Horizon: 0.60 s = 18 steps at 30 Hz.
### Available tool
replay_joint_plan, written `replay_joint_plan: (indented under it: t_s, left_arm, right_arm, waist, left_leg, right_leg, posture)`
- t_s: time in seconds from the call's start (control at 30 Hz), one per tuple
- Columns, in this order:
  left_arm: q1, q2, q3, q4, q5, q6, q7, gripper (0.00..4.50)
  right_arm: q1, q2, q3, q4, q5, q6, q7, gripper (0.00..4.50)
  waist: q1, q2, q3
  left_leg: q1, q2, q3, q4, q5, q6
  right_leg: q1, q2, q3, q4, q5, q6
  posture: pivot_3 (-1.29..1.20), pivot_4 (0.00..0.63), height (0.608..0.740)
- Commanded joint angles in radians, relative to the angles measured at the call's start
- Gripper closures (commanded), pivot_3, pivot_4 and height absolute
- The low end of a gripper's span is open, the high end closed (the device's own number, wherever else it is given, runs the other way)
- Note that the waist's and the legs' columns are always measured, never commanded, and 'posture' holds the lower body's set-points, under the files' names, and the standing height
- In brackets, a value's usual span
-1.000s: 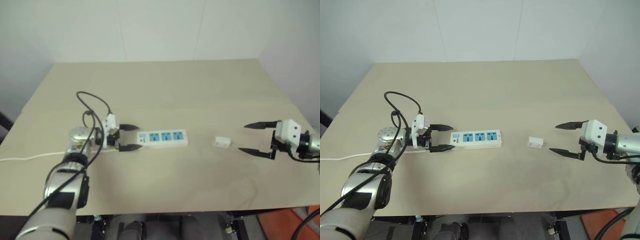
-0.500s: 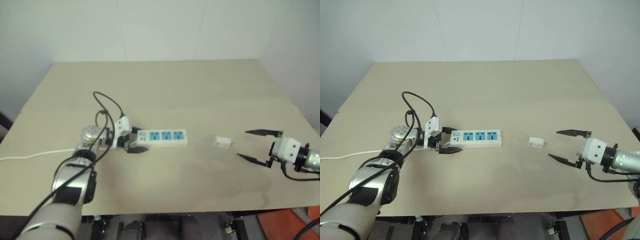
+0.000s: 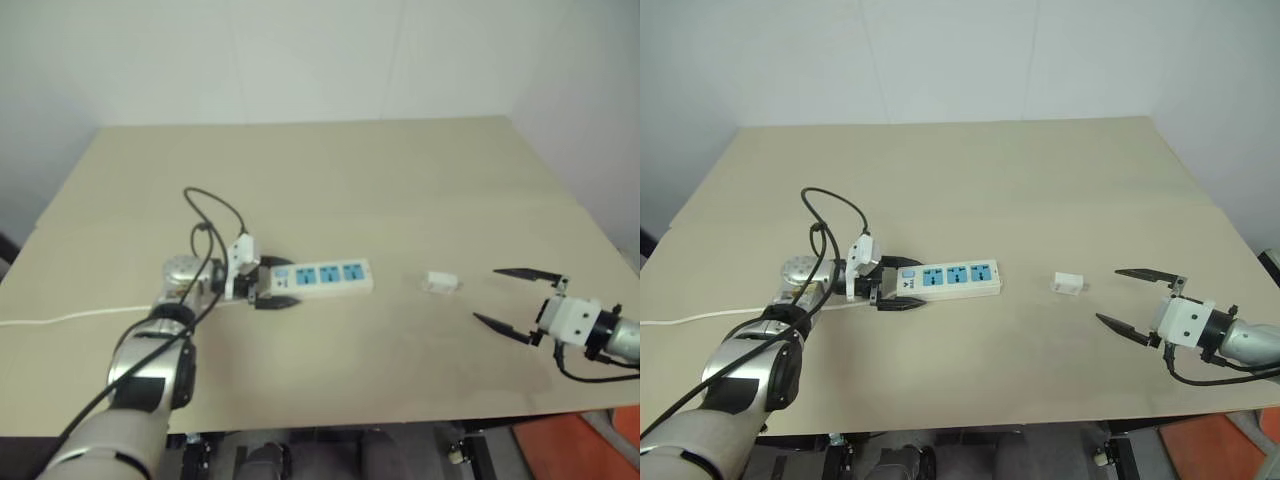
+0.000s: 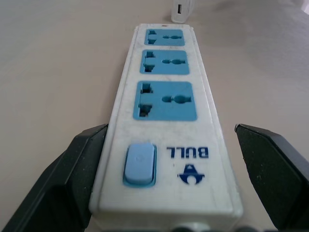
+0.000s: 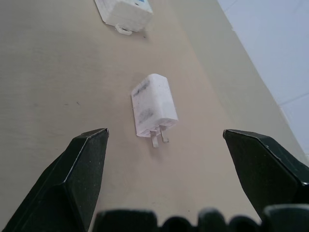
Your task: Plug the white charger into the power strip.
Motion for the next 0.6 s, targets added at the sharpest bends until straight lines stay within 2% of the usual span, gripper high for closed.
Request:
replay_joint_plan:
  t_s: [0.03, 0.2, 0.33, 0.43, 0.53, 0.6]
  left_arm:
    - [0.050, 0.013, 0.019, -0.018, -0.020, -0.003, 0.003, 0.01]
    - [0.081, 0.005, 0.030, -0.032, -0.033, -0.025, 0.030, 0.01]
    - [0.086, 0.003, 0.036, -0.036, -0.041, -0.025, 0.023, 0.01]
    - [0.094, 0.011, 0.027, -0.034, -0.028, -0.027, 0.015, 0.01]
    - [0.092, 0.010, 0.025, -0.034, -0.026, -0.033, 0.018, 0.58]
    - [0.089, 0.009, 0.024, -0.034, -0.026, -0.031, 0.018, 1.15]
  right_arm:
    - [-0.042, -0.019, 0.025, 0.029, -0.017, -0.024, -0.054, 0.00]
    - [-0.082, -0.022, 0.076, 0.029, -0.014, -0.024, -0.074, 0.00]
    - [-0.108, -0.022, 0.111, 0.029, -0.010, -0.024, -0.082, 0.00]
    - [-0.114, -0.023, 0.121, 0.029, -0.009, -0.024, -0.087, 0.00]
    - [-0.115, -0.016, 0.123, 0.029, -0.014, -0.024, -0.100, 0.00]
    - [-0.117, -0.011, 0.123, 0.029, -0.018, -0.024, -0.108, 0.00]
  waist:
    - [-0.003, 0.000, 0.000]
    - [-0.011, -0.001, -0.001]
    - [-0.014, -0.001, -0.001]
    - [-0.015, -0.001, -0.001]
    - [-0.017, -0.001, -0.001]
    - [-0.018, -0.001, -0.001]
  left_leg:
    - [0.000, 0.000, 0.000, 0.000, 0.000, 0.000]
    - [0.007, 0.001, 0.002, -0.001, -0.001, 0.002]
    - [0.016, 0.000, 0.001, -0.002, -0.003, 0.005]
    - [0.016, 0.000, 0.001, -0.002, -0.004, 0.007]
    - [0.016, 0.001, 0.001, -0.002, -0.004, 0.007]
    - [0.016, 0.000, 0.001, -0.002, -0.004, 0.007]
  right_leg:
    - [0.000, 0.000, 0.000, 0.000, 0.000, 0.000]
    - [0.006, 0.000, 0.002, -0.003, 0.000, 0.000]
    - [0.017, 0.000, 0.002, -0.010, 0.000, 0.000]
    - [0.018, 0.000, 0.002, -0.010, 0.000, 0.000]
    - [0.018, 0.000, 0.002, -0.010, 0.000, 0.000]
    - [0.018, 0.000, 0.002, -0.010, 0.000, 0.000]
  posture:
    - [0.00, 0.150, 0.740]
    - [0.00, 0.150, 0.740]
    - [0.00, 0.150, 0.740]
    - [0.00, 0.150, 0.740]
    - [0.00, 0.150, 0.740]
    - [0.00, 0.150, 0.740]
